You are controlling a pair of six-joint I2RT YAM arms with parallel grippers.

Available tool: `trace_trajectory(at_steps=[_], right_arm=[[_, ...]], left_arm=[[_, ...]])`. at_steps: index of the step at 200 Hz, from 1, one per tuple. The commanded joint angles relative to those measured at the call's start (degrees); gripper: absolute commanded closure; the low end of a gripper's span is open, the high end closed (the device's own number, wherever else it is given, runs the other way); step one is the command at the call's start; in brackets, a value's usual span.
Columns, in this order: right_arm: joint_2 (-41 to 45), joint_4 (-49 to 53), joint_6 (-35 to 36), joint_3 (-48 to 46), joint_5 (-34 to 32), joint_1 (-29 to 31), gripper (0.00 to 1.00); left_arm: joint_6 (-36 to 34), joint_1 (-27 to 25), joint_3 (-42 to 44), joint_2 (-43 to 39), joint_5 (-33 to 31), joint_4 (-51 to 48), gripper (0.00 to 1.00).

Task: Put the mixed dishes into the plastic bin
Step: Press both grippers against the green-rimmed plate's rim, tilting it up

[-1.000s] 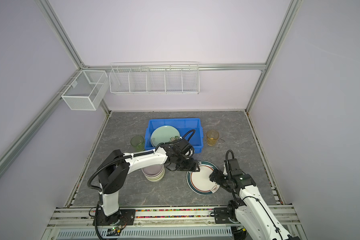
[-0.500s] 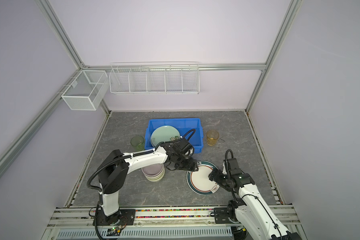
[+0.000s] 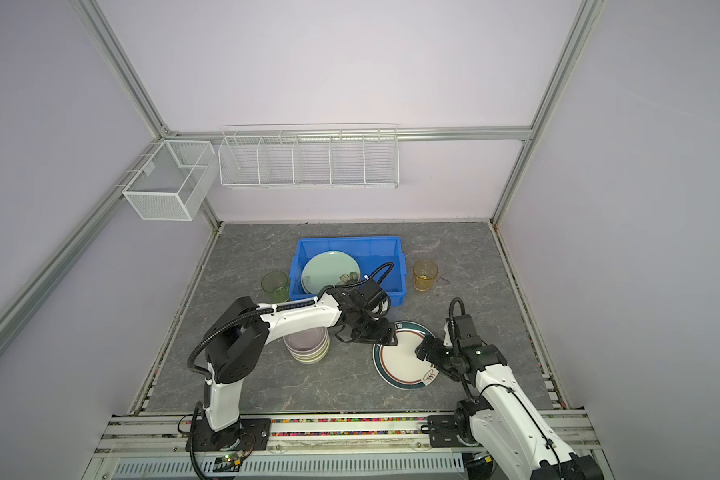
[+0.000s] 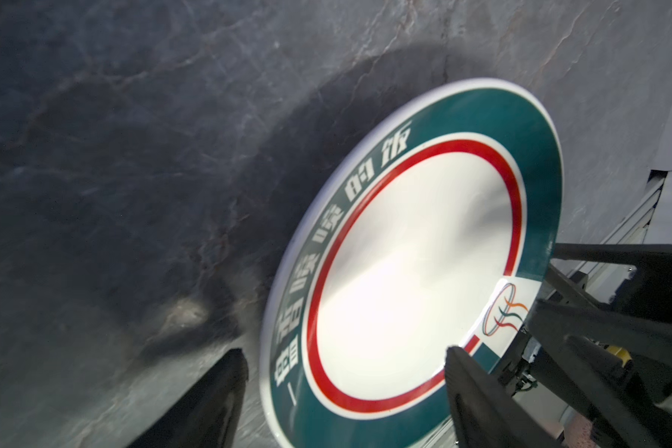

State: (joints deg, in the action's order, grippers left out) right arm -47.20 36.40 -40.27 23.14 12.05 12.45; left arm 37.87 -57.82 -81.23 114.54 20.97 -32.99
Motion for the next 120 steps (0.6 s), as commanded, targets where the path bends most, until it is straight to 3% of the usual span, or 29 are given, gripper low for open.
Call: trace_trajectory(at_steps=[1,76,120], right_arm=[[-0.5,-2.0,0.3,-1.0,1.5,-0.2,0.11],[-1.4,-6.3,-0.5,-1.9,3.9,-0.2,0.09],[2.2,-7.3,-1.0,-1.5,4.4,-0.3,0.01]], left_arm=[[0.7,-0.3,-1.7,0.3,1.8,1.5,0.20],[3.4,-0.4,-1.4,-2.2,5.6,4.5,0.26],[3.7,-0.4,-1.4,-2.3,6.3,4.9,0.26]])
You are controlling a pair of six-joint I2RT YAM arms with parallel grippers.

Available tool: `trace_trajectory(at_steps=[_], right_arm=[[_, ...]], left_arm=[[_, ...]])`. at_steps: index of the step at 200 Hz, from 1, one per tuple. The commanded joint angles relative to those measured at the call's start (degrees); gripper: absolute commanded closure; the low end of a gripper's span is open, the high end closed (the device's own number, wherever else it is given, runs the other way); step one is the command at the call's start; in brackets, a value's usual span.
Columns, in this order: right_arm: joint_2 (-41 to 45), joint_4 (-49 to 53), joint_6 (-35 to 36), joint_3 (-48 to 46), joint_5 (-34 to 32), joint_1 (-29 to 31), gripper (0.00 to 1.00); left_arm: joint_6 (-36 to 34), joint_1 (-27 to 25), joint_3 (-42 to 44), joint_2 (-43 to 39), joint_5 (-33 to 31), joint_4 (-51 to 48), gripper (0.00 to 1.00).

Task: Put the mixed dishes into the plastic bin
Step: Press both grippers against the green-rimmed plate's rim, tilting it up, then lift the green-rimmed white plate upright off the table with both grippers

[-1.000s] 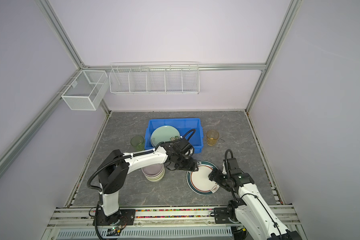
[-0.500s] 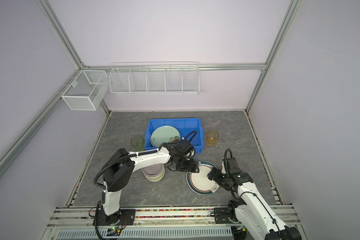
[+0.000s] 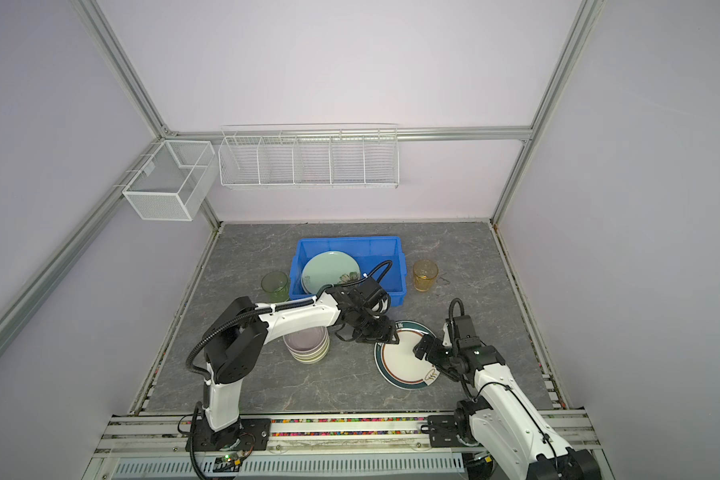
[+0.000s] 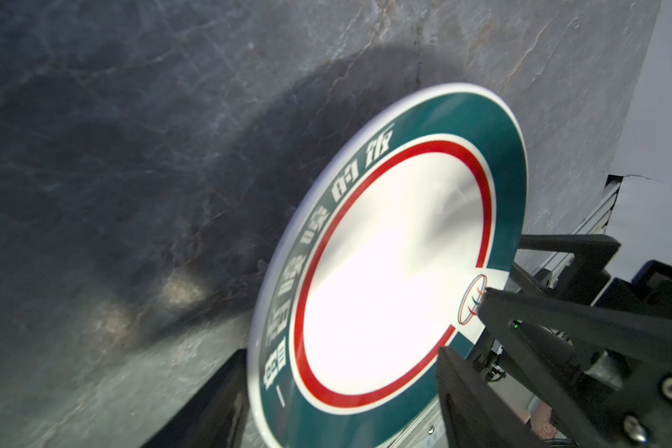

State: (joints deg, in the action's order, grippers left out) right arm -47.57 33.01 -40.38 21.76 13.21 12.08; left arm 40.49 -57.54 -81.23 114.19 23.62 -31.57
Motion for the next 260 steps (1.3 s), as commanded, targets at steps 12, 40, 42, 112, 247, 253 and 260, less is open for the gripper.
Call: trace_trajectory(at_steps=[12,40,42,112,247,253,260], right_arm=[[3.6,-3.1,-0.8,0.2,2.8,0.1,0.03],[4.7,-2.4,-0.8,0.2,2.7,0.1,0.10],[4.7,-2.3,-0.8,0.1,2.8,0.1,0.11],[7.4,-2.2,-1.7,1.1,2.8,0.1,0.32],[11.6,8.4,0.2,7.6,-2.3,0.1,0.94],[11.8,8.9,0.4,8.0,-2.5,0.1,0.94],[11.9,9.6,0.7,8.6,-2.7,0.0,0.94]], left_arm=[[1.3,-0.6,-1.3,-1.9,3.8,3.7,0.26],[1.6,-0.6,-1.5,-1.9,4.2,4.2,0.26],[1.7,-0.6,-1.4,-1.9,4.2,4.2,0.26],[2.0,-1.2,-1.8,-2.1,4.9,4.6,0.26],[0.4,-1.3,-4.3,-4.6,3.7,1.6,0.25],[0.2,-1.2,-4.5,-5.0,3.4,1.2,0.25],[0.0,-1.2,-4.8,-5.4,3.1,0.7,0.24]])
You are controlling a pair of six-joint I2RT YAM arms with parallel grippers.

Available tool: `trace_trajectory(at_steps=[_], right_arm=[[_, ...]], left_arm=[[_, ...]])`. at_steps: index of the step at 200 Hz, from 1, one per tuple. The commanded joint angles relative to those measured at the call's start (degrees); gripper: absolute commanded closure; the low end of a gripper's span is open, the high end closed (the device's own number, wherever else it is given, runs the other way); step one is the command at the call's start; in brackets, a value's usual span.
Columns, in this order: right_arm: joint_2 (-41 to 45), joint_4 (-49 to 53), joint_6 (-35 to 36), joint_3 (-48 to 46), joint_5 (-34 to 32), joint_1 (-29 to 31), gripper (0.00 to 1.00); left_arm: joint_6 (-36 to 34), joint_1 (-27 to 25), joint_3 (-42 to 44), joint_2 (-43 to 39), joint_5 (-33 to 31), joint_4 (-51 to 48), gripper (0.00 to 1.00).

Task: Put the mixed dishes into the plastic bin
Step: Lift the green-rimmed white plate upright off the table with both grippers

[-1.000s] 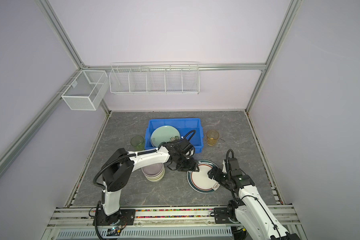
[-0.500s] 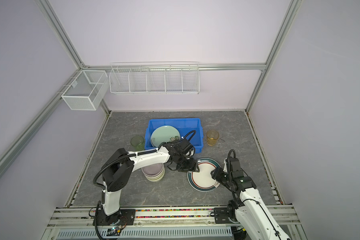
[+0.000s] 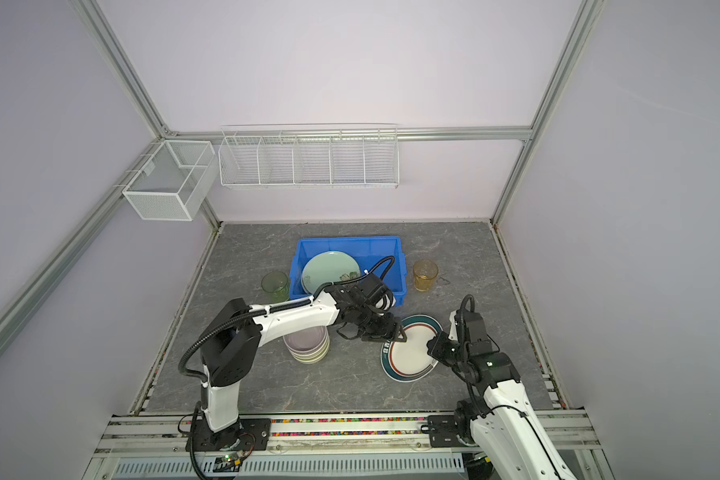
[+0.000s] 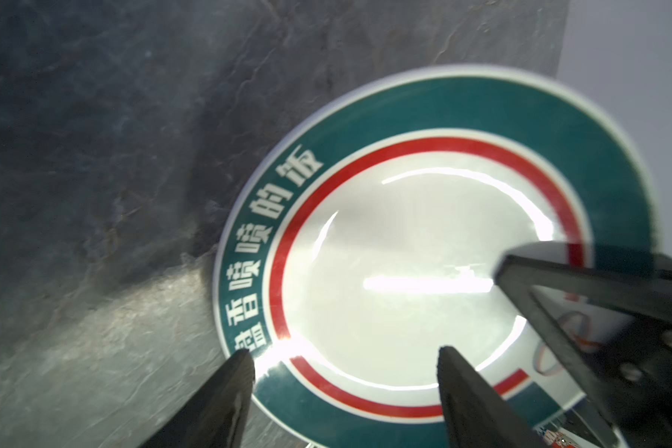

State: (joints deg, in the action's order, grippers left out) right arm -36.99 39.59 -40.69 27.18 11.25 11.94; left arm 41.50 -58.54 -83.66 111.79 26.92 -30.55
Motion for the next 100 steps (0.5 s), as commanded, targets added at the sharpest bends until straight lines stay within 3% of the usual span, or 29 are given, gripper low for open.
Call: trace_trajectory(at_steps=[1,65,100], right_arm=[[1.3,3.1,1.1,3.2,-0.8,0.2,0.94],[1.3,9.5,3.7,11.6,-1.9,0.2,0.94],[-2.9,13.0,7.6,20.4,-1.9,0.2,0.94]], left_arm=[[-1.0,-0.2,-2.4,-3.0,-0.2,-0.4,0.24],[-3.2,1.7,-4.3,-8.6,-3.1,-5.0,0.15],[-5.8,4.7,-5.0,-13.5,-5.6,-9.0,0.04]])
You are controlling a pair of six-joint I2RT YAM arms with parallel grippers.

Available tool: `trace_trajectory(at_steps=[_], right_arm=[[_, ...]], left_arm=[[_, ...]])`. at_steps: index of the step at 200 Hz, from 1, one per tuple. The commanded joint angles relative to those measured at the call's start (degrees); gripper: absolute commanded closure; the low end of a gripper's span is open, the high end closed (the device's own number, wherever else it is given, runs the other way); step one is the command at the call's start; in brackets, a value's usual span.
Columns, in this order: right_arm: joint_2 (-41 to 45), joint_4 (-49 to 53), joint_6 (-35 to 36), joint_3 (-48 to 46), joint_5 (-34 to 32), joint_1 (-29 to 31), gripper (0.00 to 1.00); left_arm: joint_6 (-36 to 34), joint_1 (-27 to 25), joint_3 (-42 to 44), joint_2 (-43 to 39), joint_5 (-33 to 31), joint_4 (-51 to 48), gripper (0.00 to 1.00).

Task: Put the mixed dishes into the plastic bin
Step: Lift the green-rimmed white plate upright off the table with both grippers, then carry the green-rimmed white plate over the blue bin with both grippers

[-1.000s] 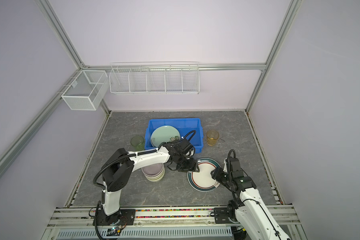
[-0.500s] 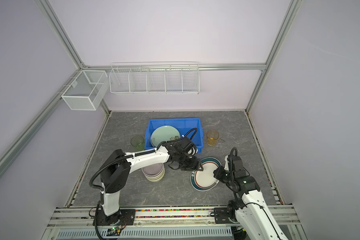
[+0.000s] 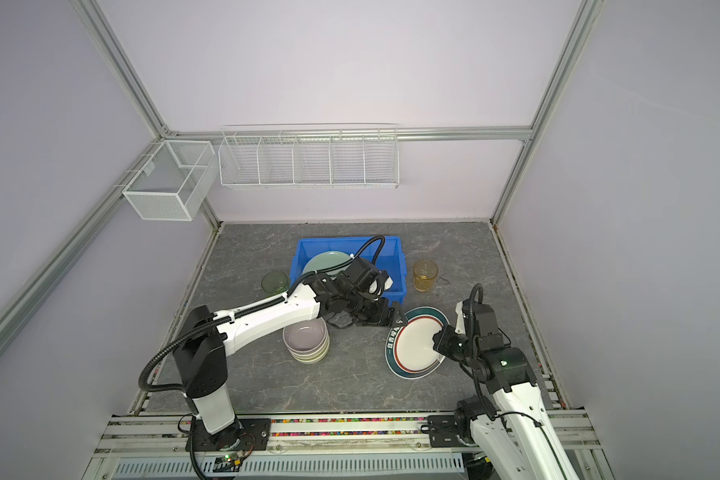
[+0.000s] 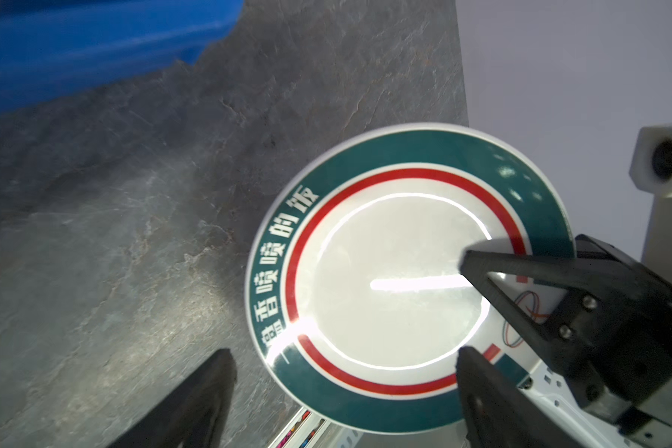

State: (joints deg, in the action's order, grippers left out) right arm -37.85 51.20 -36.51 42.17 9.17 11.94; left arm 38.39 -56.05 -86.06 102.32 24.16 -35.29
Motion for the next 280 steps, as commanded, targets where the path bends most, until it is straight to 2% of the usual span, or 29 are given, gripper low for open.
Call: trace_trajectory(at_steps=[1,14,56,83,116,142,161,186,214,246,280], right_arm=[[-2.2,1.4,3.4,5.7,0.1,0.2,0.94],[-4.4,1.1,4.2,8.7,0.9,0.2,0.94],[-13.4,-4.4,4.0,17.3,5.9,0.6,0.94],[-20.8,-7.8,3.6,23.5,6.2,3.3,0.94],[-31.2,-11.8,3.1,32.0,5.1,8.0,0.94],[-40.2,-15.8,1.8,38.2,5.5,10.0,0.94],[-46.7,-18.8,0.6,42.6,6.0,11.0,0.94],[-55.4,-21.6,-0.6,48.2,6.7,11.8,0.94],[-63.9,-23.1,-1.8,53.8,7.4,12.5,0.94],[-71.0,-25.9,-3.6,57.7,8.6,13.6,0.94],[-76.2,-27.9,-4.9,60.4,9.2,14.4,0.93]], left_arm=[[-2.7,2.3,-2.7,-4.1,-2.9,-4.5,0.04],[-3.9,3.5,-3.5,-5.6,-3.8,-6.8,0.00],[-6.4,8.3,-3.9,-11.5,-5.2,-10.9,0.00],[-7.7,12.8,-2.3,-15.9,-5.5,-12.7,0.00],[-10.7,20.8,2.6,-21.6,-7.1,-10.7,0.00],[-15.3,29.1,0.7,-20.3,-6.7,-12.5,0.00],[-17.8,33.0,0.6,-19.6,-5.6,-11.1,0.00],[-20.6,35.0,0.5,-19.3,-7.8,-9.7,0.00],[-20.4,36.1,1.9,-19.0,-6.1,-7.7,0.00],[-21.2,36.9,2.2,-19.5,-7.5,-7.9,0.00],[-20.2,38.6,2.9,-19.1,-5.9,-7.3,0.00]])
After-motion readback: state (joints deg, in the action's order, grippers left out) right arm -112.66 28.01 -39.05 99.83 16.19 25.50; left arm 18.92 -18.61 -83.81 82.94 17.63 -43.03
